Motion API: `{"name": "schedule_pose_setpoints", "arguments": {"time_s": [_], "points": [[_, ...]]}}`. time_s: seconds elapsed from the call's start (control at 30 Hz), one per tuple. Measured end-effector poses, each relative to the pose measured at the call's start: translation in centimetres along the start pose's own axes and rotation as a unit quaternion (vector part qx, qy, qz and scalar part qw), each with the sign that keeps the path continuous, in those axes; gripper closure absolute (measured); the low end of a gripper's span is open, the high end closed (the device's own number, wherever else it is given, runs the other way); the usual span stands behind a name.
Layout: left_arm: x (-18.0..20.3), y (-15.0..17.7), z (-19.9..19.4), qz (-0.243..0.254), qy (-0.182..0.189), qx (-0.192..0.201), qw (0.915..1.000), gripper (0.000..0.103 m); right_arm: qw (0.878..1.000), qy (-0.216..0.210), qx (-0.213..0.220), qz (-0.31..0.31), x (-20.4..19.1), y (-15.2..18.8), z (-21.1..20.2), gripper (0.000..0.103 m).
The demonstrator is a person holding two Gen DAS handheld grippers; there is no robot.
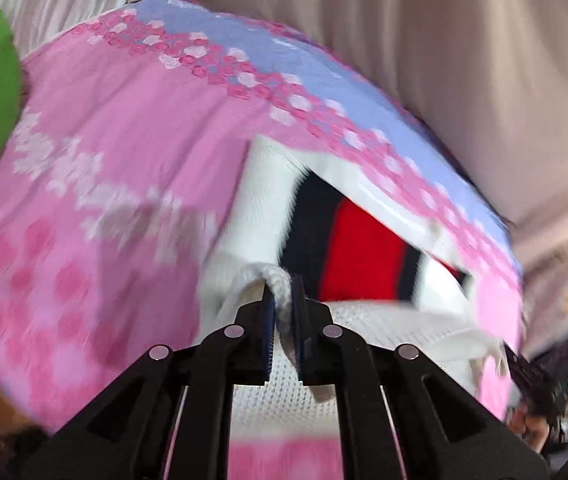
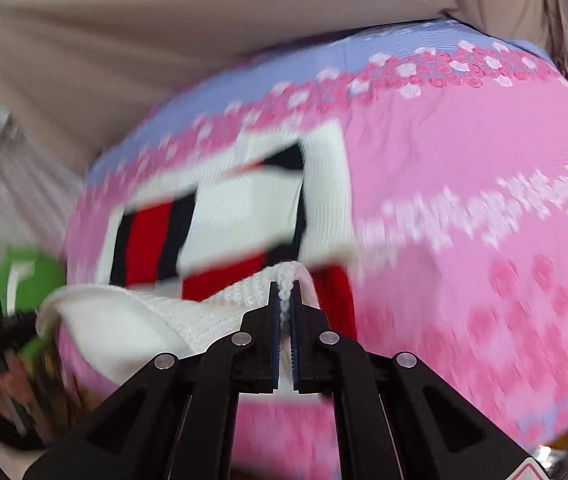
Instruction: Fold small clothes
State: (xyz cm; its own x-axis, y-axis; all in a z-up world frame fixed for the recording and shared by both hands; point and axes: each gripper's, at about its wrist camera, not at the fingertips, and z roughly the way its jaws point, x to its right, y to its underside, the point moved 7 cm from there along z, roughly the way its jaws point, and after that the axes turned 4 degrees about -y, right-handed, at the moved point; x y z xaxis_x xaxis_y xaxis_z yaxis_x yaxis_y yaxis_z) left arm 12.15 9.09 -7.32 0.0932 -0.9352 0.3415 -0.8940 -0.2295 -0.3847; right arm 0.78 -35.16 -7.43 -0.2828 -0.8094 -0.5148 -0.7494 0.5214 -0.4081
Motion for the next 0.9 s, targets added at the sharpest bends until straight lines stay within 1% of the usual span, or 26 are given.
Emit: {"name": "schedule_pose_setpoints", "arguments": {"time_s": [0.03,0.07,0.1,0.13,0.17,0.2,0.23,0.27,0.33,0.37,0.4,0.43,0.47,0.5,0.53,0.6,0.63,0.67,0.7,0.73,0.77,0.8,0.83,0.87,0.9], "points": [[-0.3,-0.9,2.0,-0.008,-0.015,0.004,0.9998,0.089,1.000,0.000,0.002,0.018,0.8,-1.3,2.7,0.099],[-0.7,-1.5,3.4,-0.018,-0.038,0.011,0.9991,0.083,1.000,0.001,-0.001,0.029,0.9,-1.9,4.4,0.098],[-1.1,-1.4,3.5,-0.027,-0.049,0.016,0.9983,0.078,0.999,-0.001,-0.004,0.042,1.2,-2.2,5.7,0.097],[-1.7,-1.4,3.2,-0.038,-0.052,0.024,0.9976,0.067,0.998,-0.001,-0.001,0.055,1.7,-2.4,6.4,0.092],[-1.9,-1.9,2.9,-0.048,-0.048,0.035,0.9971,0.057,0.998,0.000,0.016,0.066,1.8,-3.0,6.3,0.090],[-2.2,-2.2,1.8,-0.057,-0.031,0.056,0.9963,0.051,0.997,-0.007,0.034,0.069,1.9,-3.0,5.1,0.088],[-2.3,-2.6,0.7,-0.057,-0.018,0.074,0.9955,0.037,0.996,-0.015,0.058,0.065,1.5,-3.5,3.9,0.081],[-2.3,-3.0,-0.4,-0.047,-0.009,0.092,0.9946,0.029,0.996,-0.011,0.073,0.057,0.9,-3.7,2.8,0.066],[-2.1,-3.4,-1.3,-0.015,-0.005,0.109,0.9939,0.021,0.995,0.005,0.099,0.024,0.1,-3.5,0.5,0.052],[-1.5,-3.3,-1.3,-0.002,-0.008,0.108,0.9941,0.019,0.995,0.010,0.100,0.000,-0.5,-3.2,0.0,0.051],[-0.8,-3.2,-0.7,0.013,-0.006,0.096,0.9952,0.019,0.995,0.016,0.095,-0.019,-0.8,-2.9,0.1,0.051],[0.0,-3.3,0.1,0.023,-0.002,0.088,0.9959,0.019,0.995,0.028,0.084,-0.043,-1.3,-2.5,0.8,0.048],[1.0,-3.2,1.4,0.042,-0.005,0.073,0.9964,0.019,0.995,0.039,0.074,-0.059,-1.5,-2.0,1.5,0.043],[1.6,-3.0,2.2,0.054,-0.013,0.063,0.9964,0.019,0.994,0.052,0.063,-0.077,-1.8,-1.5,2.4,0.042],[2.1,-2.9,3.2,0.067,-0.023,0.052,0.9961,0.019,0.992,0.069,0.053,-0.095,-1.9,-1.2,3.4,0.042],[2.8,-2.9,5.3,0.078,-0.035,0.035,0.9957,0.025,0.987,0.096,0.034,-0.122,-2.0,-1.1,5.8,0.042],[2.8,-2.8,6.1,0.076,-0.039,0.023,0.9961,0.037,0.986,0.106,0.028,-0.129,-2.1,-1.2,6.7,0.042],[2.6,-2.5,6.4,0.073,-0.038,0.011,0.9966,0.058,0.984,0.115,0.025,-0.131,-2.0,-1.4,7.5,0.042],[2.4,-2.4,7.0,0.065,-0.037,-0.008,0.9972,0.073,0.984,0.119,0.022,-0.129,-1.9,-1.7,8.2,0.042],[2.2,-2.4,7.0,0.055,-0.033,-0.019,0.9978,0.096,0.985,0.122,0.017,-0.124,-1.6,-1.9,8.8,0.042],[2.0,-2.6,6.8,0.043,-0.025,-0.019,0.9986,0.096,0.986,0.120,0.010,-0.115,-1.3,-2.1,9.4,0.057],[1.8,-3.1,5.5,0.028,-0.014,-0.007,0.9995,0.097,0.988,0.113,0.001,-0.105,-1.1,-2.1,9.5,0.078],[1.8,-3.5,4.3,0.023,-0.004,0.003,0.9997,0.097,0.991,0.102,-0.007,-0.089,-1.2,-2.1,9.2,0.095],[1.8,-3.9,2.8,0.020,0.004,0.013,0.9997,0.097,0.995,0.067,0.018,-0.075,-1.9,-2.3,7.3,0.096],[1.8,-4.4,1.0,0.018,0.013,0.024,0.9995,0.097,0.996,0.040,0.042,-0.072,-2.7,-2.5,5.3,0.096]]}}
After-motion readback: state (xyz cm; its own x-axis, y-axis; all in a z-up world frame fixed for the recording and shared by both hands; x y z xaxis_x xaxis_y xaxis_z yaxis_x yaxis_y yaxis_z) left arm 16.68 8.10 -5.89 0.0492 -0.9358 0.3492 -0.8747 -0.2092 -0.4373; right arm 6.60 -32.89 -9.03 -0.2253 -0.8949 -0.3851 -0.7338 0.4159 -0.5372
